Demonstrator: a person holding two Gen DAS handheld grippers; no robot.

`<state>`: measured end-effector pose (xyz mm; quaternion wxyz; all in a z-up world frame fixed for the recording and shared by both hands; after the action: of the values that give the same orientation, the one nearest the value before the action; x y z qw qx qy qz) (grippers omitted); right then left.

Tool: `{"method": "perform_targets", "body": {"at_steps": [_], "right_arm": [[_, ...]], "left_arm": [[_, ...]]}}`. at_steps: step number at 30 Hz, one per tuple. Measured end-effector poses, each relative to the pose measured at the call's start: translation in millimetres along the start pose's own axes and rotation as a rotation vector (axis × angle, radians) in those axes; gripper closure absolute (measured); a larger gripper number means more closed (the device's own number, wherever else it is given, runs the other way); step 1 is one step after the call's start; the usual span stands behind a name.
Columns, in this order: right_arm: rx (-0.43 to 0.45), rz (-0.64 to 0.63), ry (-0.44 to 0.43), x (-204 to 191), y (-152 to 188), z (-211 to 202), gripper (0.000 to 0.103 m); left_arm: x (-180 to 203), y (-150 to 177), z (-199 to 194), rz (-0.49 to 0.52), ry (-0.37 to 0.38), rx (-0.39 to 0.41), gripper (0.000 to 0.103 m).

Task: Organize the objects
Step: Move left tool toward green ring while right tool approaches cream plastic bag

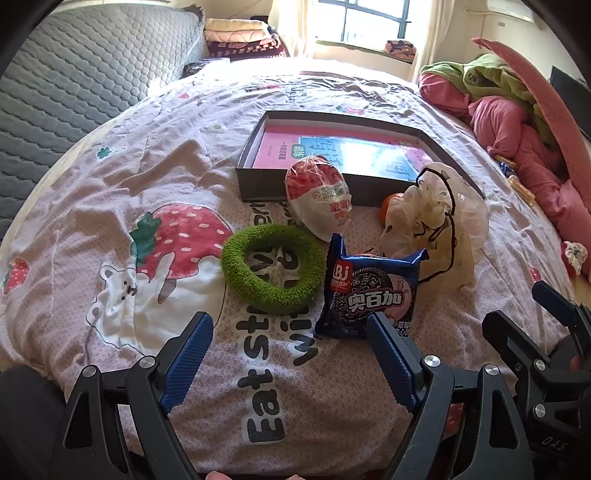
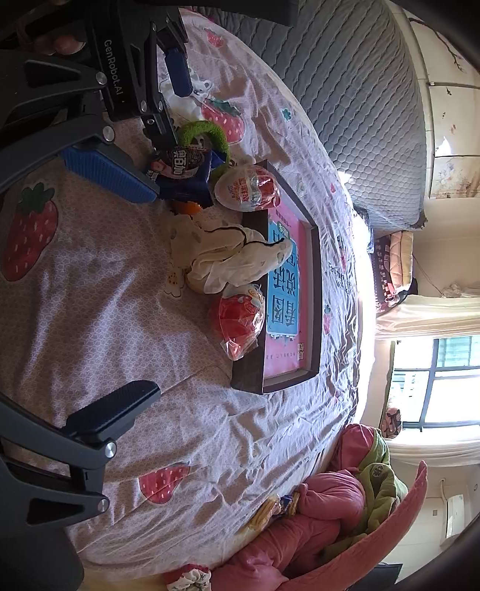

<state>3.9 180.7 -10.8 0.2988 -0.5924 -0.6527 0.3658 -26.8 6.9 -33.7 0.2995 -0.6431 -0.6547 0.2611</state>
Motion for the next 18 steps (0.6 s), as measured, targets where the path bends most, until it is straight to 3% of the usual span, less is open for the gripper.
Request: {"method": "perform_targets", "body": {"at_steps": [18], "right_arm": [[0.01, -0.002, 0.0, 0.0, -2.0, -1.9, 0.006]], "left_arm": [[0.3, -1.4, -2.1, 0.005, 0.003, 0.003, 0.017]]}}
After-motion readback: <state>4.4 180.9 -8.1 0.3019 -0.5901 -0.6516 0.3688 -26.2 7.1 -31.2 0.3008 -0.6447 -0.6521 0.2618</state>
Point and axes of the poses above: each gripper's, at about its wrist camera, not at the fingertips, and z roughly the way its jaws point, x to its right, y to its underside, the point moved 6 cm from there along z, roughly the way its jaws point, and after that the axes turned 10 degrees about x, right-handed, at the moved point
